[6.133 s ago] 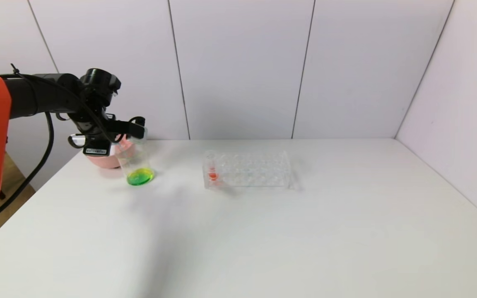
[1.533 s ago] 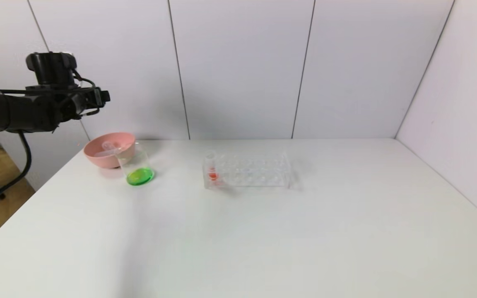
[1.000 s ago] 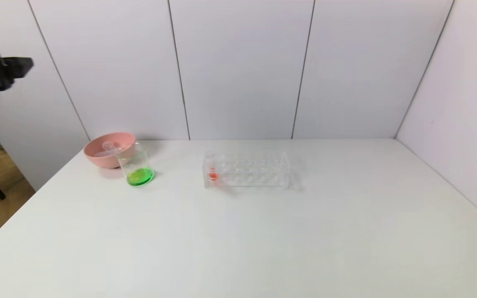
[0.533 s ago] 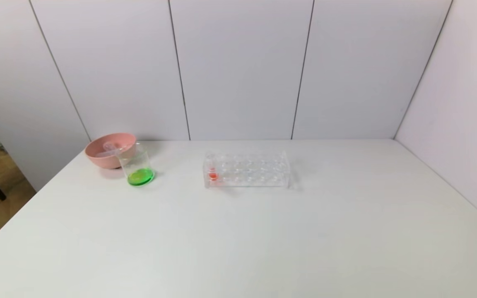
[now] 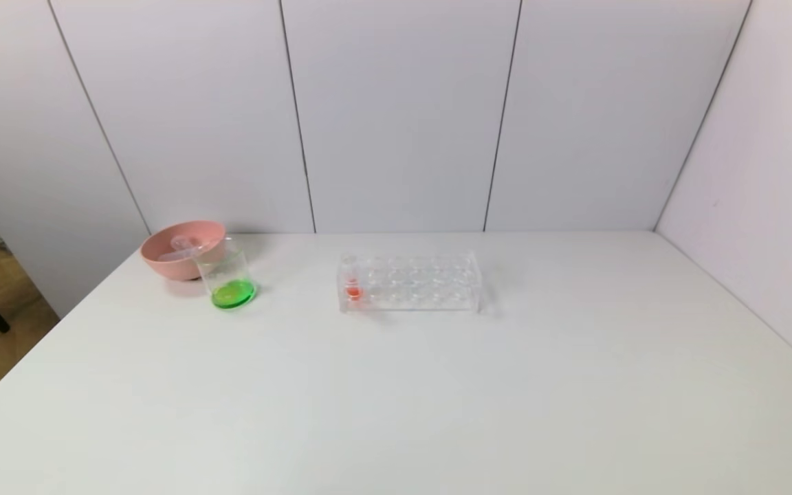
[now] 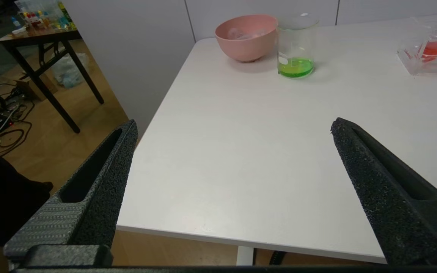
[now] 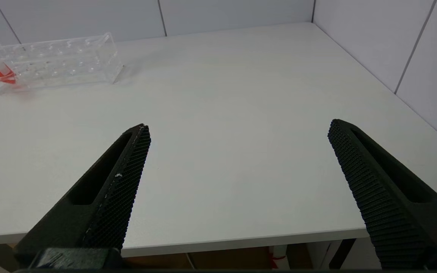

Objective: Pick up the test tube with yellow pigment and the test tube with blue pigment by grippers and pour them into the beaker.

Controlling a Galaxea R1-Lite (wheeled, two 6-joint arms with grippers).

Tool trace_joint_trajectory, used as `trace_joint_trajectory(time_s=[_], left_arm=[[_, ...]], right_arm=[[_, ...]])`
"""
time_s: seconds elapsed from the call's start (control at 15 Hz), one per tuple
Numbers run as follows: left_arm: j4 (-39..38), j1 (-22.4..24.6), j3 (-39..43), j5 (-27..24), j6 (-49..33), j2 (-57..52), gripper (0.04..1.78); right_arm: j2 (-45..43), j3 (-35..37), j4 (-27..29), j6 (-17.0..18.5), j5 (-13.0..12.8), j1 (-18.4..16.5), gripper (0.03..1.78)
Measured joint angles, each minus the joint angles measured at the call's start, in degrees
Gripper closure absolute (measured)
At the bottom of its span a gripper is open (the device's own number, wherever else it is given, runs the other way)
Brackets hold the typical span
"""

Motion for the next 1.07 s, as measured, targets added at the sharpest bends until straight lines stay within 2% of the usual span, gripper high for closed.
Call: trace_joint_trajectory(time_s=[0.13,0.27,0.53,0.8,1.07], left_arm=[[-7.4,-0.5,9.9,-0.2,-0.2,-3.7,0.04],[-10.1,-0.8,14.0,-0.7,-2.0,-6.4,0.04],[-4.5,-0.9,13.9,-3.9,-5.5,-8.2,0.04],[-1.0,-0.9,14.0,-10.3,-11.0,-8.4,0.04],[-0.7,-0.9,13.9,-8.5,-11.9,-8.4,0.04]], right_arm=[[0.0,0.0,0.0,0.0,0.0,0.0,0.10],[0.0,0.0,0.0,0.0,0.0,0.0,0.10],[0.0,0.0,0.0,0.0,0.0,0.0,0.10],[0.0,0.0,0.0,0.0,0.0,0.0,0.10],[0.0,0.0,0.0,0.0,0.0,0.0,0.10]])
